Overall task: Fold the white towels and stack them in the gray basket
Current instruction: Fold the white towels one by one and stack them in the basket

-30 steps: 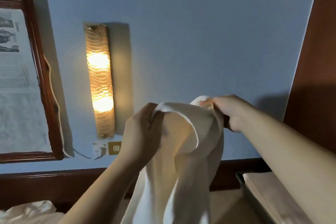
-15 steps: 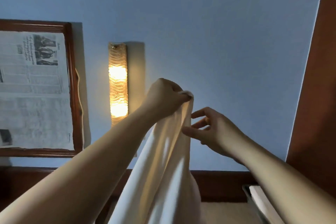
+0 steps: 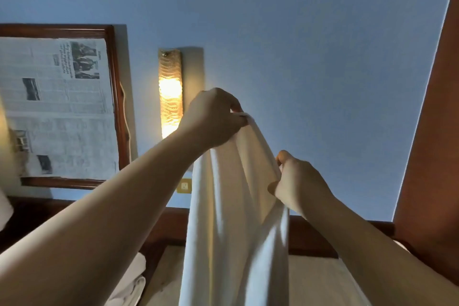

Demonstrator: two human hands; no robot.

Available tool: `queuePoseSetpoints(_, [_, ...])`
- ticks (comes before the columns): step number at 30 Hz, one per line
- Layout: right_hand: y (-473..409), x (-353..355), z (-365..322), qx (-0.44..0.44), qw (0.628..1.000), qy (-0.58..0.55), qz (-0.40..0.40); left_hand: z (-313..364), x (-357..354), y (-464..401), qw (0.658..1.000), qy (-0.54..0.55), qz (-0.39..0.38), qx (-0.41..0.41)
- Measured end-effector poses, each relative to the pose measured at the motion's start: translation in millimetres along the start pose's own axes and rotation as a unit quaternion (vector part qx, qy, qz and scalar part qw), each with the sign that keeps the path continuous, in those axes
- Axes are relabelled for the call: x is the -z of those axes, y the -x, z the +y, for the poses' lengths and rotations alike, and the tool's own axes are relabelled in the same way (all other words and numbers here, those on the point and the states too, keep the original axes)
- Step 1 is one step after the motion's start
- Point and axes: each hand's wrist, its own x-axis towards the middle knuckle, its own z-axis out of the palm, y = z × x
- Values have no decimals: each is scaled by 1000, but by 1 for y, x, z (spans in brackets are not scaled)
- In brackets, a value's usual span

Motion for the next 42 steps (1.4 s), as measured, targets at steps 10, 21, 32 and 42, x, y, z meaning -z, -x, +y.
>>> queuePoseSetpoints(10, [15, -5, 94, -11, 997, 53, -53, -85, -1, 38, 993, -96, -2, 75])
queuePoseSetpoints(21, [55, -15, 201, -117, 986, -34, -115, -118, 10, 59, 990, -89, 25, 109])
queuePoseSetpoints(32, [74, -60, 31, -1, 952, -304, -29, -14, -46, 79, 992, -85, -95, -14])
queuePoseSetpoints(42, [73, -93, 35, -11, 894, -430, -130, -24, -43, 89, 988, -110, -102, -28])
